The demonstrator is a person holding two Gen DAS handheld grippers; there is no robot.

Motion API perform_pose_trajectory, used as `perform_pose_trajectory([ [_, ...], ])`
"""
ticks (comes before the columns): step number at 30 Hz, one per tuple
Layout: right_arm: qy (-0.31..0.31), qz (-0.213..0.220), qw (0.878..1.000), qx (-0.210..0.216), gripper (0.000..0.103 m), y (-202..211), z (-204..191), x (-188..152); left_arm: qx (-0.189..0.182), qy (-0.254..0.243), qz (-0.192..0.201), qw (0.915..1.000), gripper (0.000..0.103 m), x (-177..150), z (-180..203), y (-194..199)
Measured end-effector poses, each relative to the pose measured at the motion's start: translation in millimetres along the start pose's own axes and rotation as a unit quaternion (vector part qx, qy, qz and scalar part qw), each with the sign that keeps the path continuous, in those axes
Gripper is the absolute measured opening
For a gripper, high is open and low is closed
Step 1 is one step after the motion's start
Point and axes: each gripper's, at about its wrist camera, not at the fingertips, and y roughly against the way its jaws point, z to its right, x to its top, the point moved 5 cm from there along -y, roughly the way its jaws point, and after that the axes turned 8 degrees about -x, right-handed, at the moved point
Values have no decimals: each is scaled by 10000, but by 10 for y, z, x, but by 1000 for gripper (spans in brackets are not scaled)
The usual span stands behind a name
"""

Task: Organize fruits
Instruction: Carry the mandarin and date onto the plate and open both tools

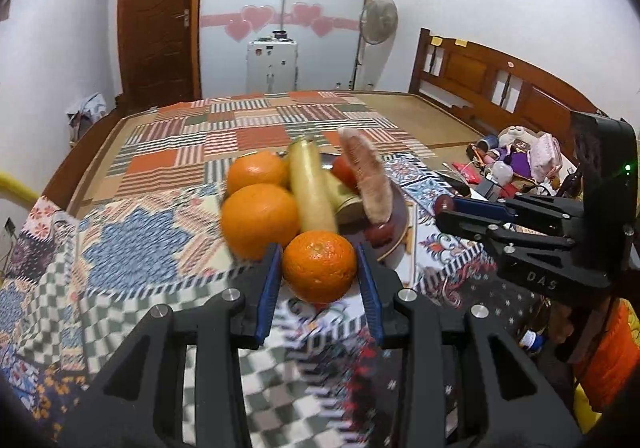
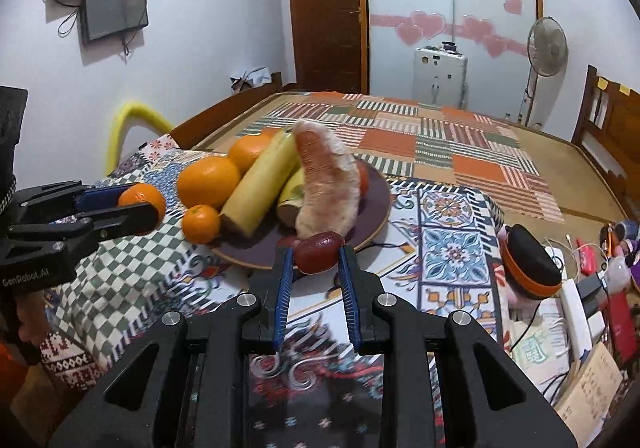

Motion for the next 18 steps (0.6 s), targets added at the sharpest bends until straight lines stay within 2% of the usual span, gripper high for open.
perform_pose_trajectory([
  [6,-33,-74,9999,86,22,-161,117,7,-107,2,-151,9998,37,91,111,-305],
  [9,-130,-163,9994,277,22,-255,144,21,-107,-52,-182,9998,37,116,155,-423],
  [18,11,-287,9992,274,22,-420,91,10,-75,-71,-295,9995,37,100,179,-650],
])
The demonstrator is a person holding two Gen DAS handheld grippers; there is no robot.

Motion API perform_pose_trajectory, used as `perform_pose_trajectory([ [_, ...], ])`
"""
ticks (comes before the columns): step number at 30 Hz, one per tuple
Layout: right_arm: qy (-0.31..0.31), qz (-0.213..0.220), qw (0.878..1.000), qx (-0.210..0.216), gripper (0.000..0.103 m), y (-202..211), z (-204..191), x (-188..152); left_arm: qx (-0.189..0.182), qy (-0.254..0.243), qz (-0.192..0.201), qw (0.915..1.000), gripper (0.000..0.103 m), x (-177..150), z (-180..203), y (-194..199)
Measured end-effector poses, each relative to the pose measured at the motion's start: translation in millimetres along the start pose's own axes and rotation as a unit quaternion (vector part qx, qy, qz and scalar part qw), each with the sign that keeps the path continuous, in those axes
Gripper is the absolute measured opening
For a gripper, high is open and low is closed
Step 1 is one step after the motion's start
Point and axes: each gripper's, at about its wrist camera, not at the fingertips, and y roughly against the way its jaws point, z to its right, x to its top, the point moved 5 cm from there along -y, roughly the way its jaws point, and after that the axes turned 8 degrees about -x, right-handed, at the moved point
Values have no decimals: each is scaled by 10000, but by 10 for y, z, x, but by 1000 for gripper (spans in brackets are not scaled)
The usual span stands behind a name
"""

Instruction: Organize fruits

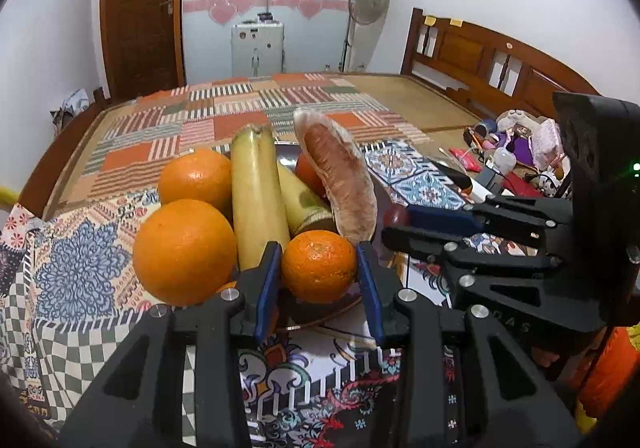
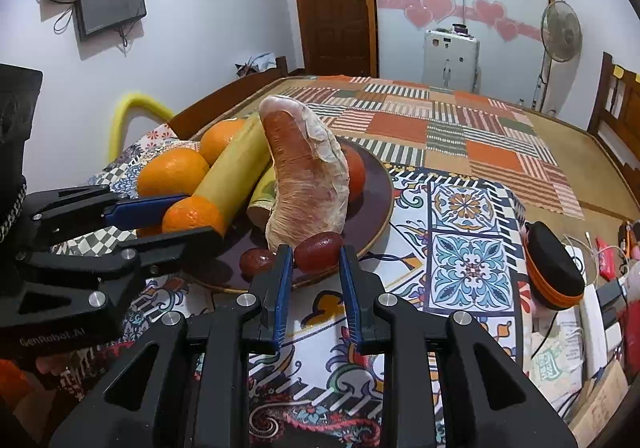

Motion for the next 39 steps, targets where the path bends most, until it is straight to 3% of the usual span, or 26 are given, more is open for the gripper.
perform_pose_trajectory([
  [5,87,-22,10000,23,22,-1,-40,-4,28,-85,-3,10000,38,-2,40,-27],
  [9,109,-65,9999,20,23,-19,-45,0,65,-97,29,9999,47,18,54,-26],
  [19,-33,92,9999,-50,29,101,5,62,166,80,364,9992,46,73,-33,278],
  [26,-93,702,9973,-175,29,748,-81,232,330,146,997,9944,46,179,39,922],
  [35,-197,1932,9807,-213,31,1970,-435,354,663,-55,2216,9729,47,178,436,2186],
  [39,-297,2321,9720,-206,42,2322,-530,332,782,-220,2536,9639,47,92,643,2623],
])
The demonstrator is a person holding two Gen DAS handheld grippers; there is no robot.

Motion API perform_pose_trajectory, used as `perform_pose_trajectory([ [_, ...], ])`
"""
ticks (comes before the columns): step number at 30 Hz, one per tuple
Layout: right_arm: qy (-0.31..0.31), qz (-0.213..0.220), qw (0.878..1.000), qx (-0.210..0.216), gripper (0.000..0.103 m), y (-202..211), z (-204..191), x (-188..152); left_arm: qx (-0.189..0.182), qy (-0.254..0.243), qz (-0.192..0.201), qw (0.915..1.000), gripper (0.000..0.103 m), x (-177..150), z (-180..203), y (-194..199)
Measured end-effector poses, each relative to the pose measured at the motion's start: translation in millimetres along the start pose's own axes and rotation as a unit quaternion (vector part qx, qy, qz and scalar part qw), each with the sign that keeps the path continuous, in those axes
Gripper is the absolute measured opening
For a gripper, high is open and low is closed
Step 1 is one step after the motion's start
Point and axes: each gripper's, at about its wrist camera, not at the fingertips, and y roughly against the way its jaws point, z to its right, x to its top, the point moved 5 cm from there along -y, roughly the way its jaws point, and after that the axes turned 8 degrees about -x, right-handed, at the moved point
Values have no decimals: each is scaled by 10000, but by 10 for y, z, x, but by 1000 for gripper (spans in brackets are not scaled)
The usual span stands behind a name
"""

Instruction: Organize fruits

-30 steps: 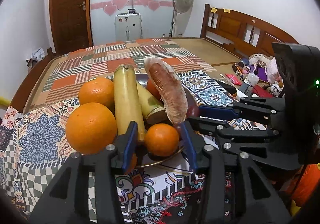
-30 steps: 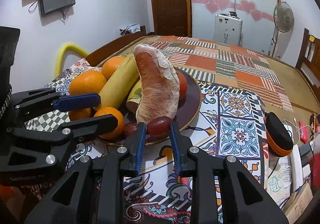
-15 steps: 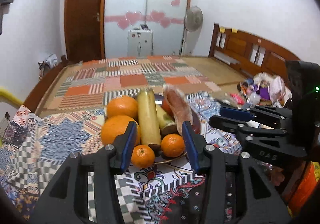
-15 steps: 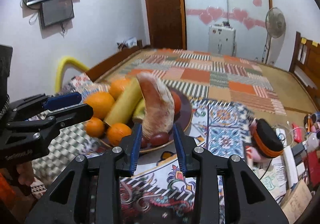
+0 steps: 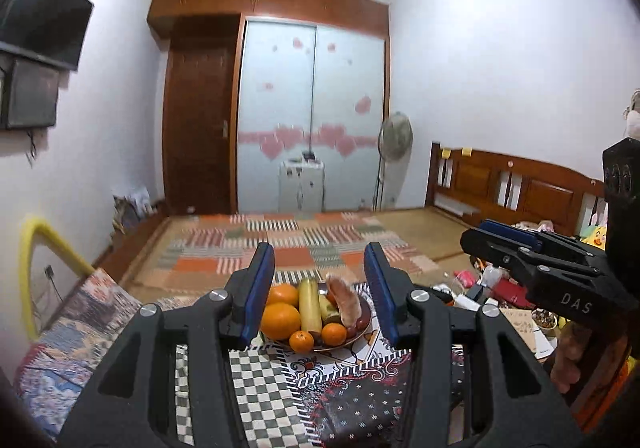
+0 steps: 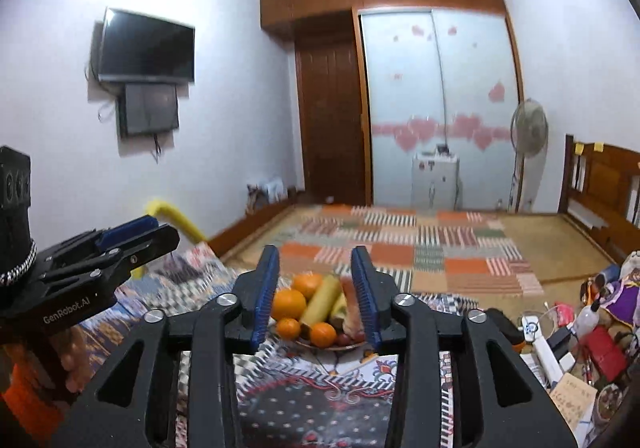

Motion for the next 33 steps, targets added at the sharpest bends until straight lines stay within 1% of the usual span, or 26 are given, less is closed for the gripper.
perform_pose_trajectory([
  [2,-41,175,9998,-23,48,160,-49,45,42,-72,101,9999,52,40,57,170],
  [4,-70,287,9996,-41,55,263,-83,70,90,-92,208,9997,61,64,102,327],
  [5,-70,334,9994,-60,61,289,-99,77,106,-94,258,9996,63,74,118,403],
  [7,-44,446,9989,-143,69,357,-125,82,120,-84,313,9994,68,77,136,490],
  [9,13,538,9983,-237,72,422,-162,80,151,-85,337,9993,70,77,145,555],
  [12,41,568,9981,-233,78,466,-193,79,201,-114,346,9991,73,69,150,603],
  [14,33,613,9977,-282,83,475,-201,65,259,-139,372,9989,79,62,177,602],
  [15,9,642,9974,-316,84,470,-202,62,277,-144,395,9987,85,48,191,640],
  [16,-12,651,9974,-316,84,475,-204,60,295,-140,425,9986,89,39,195,654],
  [19,-29,625,9976,-299,85,520,-219,19,318,-135,443,9984,92,17,184,678],
  [21,-35,618,9975,-353,91,513,-206,0,317,-110,439,9985,95,5,185,684],
  [22,-48,623,9974,-367,95,518,-214,1,318,-105,430,9985,96,-3,183,680],
  [23,-65,634,9973,-372,97,525,-208,-10,321,-105,422,9985,96,-14,189,689],
  [28,-78,626,9971,-415,98,547,-193,-51,358,-117,395,9985,99,-38,179,675],
  [33,-71,597,9972,-440,99,549,-182,-73,355,-78,368,9987,101,-65,155,647],
])
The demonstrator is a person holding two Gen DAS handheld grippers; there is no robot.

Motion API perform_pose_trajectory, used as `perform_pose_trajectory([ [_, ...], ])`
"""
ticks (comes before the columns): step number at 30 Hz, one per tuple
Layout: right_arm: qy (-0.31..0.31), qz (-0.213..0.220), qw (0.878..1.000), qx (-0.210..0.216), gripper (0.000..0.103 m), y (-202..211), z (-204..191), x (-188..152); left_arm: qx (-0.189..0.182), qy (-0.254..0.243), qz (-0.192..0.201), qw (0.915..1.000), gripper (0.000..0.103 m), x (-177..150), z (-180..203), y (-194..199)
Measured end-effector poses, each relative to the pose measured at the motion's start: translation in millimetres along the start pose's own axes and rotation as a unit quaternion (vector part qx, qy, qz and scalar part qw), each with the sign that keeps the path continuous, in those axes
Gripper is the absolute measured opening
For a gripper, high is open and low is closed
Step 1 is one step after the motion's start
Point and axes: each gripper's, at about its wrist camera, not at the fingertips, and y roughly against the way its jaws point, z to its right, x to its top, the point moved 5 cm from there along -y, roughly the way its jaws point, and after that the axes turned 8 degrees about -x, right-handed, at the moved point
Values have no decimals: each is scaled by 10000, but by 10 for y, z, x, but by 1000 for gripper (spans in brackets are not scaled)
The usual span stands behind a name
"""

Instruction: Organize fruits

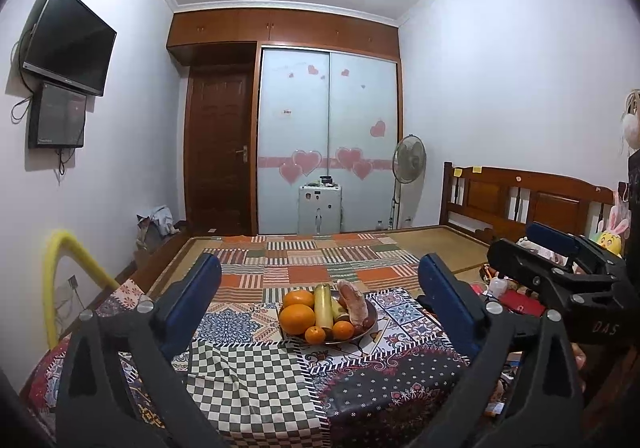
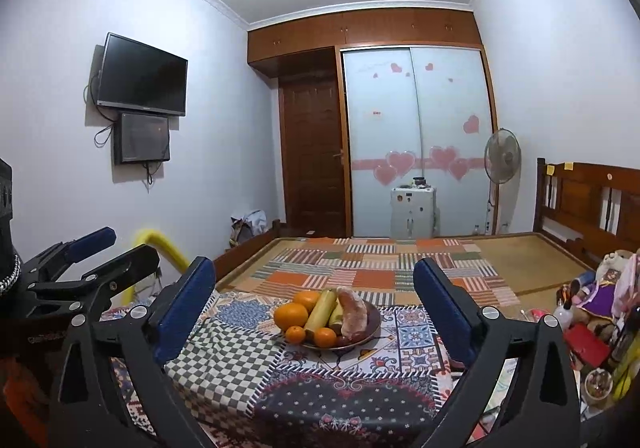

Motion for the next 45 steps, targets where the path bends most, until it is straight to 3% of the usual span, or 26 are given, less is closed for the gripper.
perform_pose_trajectory([
  [45,15,182,9998,-98,103,163,12,85,-47,-10,-69,10000,103,-13,77,52],
])
